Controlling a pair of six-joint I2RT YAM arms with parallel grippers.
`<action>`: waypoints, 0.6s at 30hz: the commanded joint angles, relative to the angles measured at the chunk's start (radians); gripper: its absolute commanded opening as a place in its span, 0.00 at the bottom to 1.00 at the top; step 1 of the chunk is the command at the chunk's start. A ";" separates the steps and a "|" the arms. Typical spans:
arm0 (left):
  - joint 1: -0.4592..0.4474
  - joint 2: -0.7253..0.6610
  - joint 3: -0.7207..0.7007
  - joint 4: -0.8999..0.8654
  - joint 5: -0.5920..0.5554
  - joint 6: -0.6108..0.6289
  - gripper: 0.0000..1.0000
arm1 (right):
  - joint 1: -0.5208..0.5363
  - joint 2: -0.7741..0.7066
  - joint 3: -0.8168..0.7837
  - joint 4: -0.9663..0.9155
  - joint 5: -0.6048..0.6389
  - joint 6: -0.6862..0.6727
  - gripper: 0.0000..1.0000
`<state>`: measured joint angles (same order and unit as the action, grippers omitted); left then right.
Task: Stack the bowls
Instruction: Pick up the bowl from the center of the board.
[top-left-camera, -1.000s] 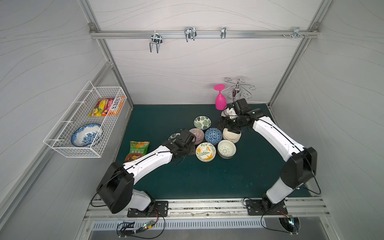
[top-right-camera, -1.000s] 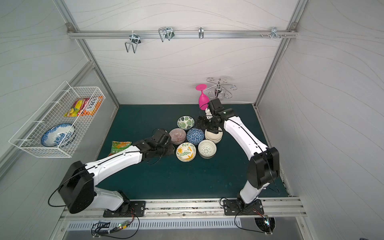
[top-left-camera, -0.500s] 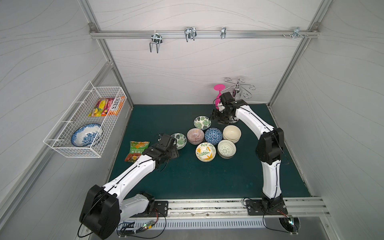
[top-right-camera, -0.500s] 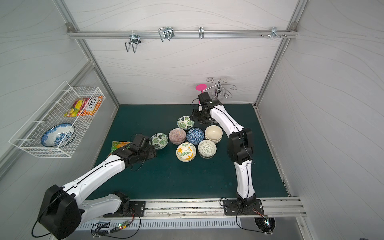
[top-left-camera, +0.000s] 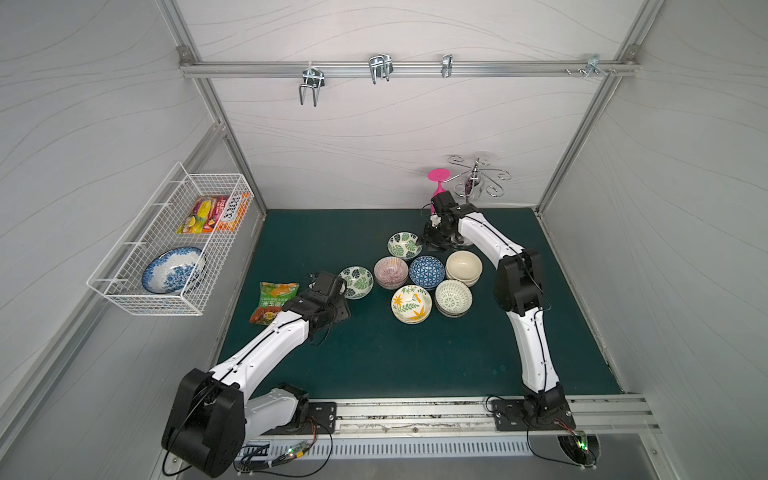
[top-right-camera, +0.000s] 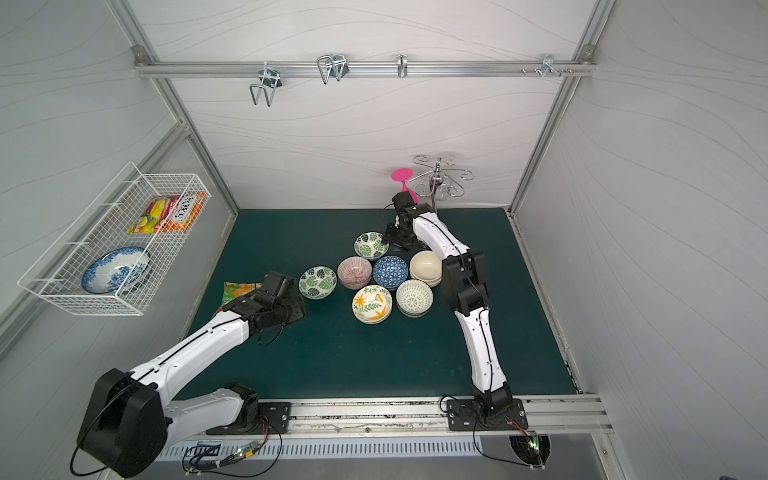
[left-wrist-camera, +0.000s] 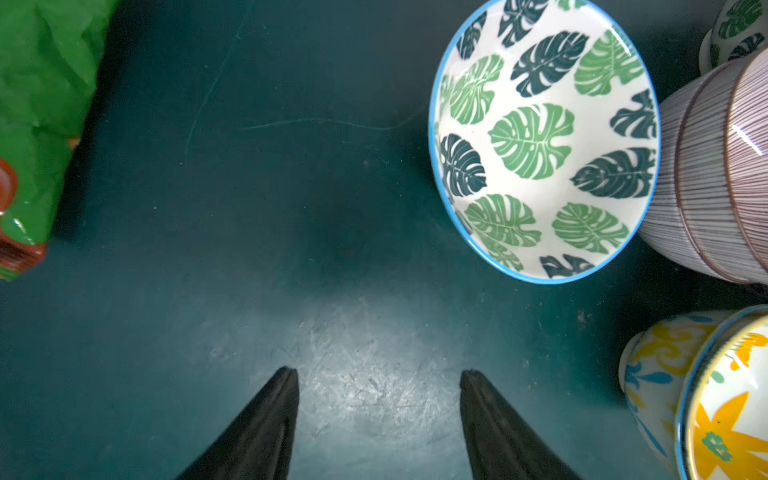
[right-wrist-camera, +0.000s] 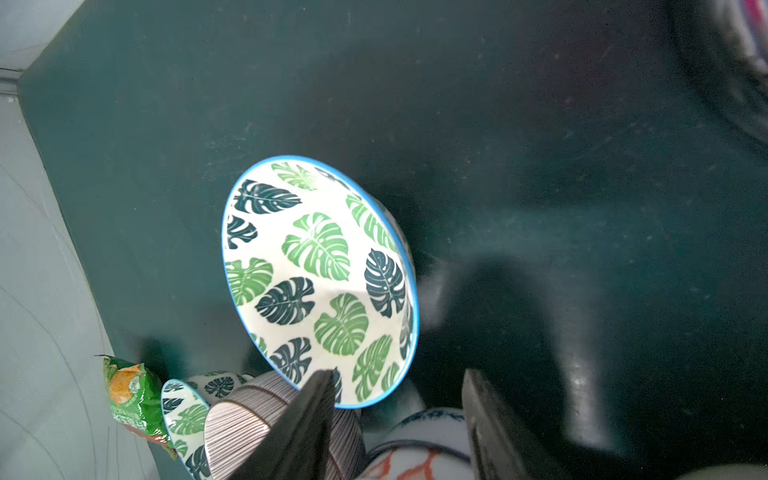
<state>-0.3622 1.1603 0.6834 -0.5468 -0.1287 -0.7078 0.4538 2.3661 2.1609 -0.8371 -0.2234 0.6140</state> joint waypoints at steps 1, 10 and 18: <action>0.002 -0.018 -0.011 0.036 0.023 -0.019 0.66 | -0.002 0.036 0.013 0.030 -0.026 0.025 0.52; 0.002 -0.033 -0.027 0.036 0.036 -0.021 0.65 | 0.000 0.036 -0.026 0.101 -0.035 0.049 0.26; 0.002 -0.053 -0.038 0.038 0.039 -0.019 0.65 | -0.003 0.033 -0.043 0.115 -0.044 0.063 0.23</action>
<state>-0.3622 1.1286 0.6502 -0.5274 -0.0933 -0.7193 0.4538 2.3989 2.1193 -0.7391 -0.2523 0.6662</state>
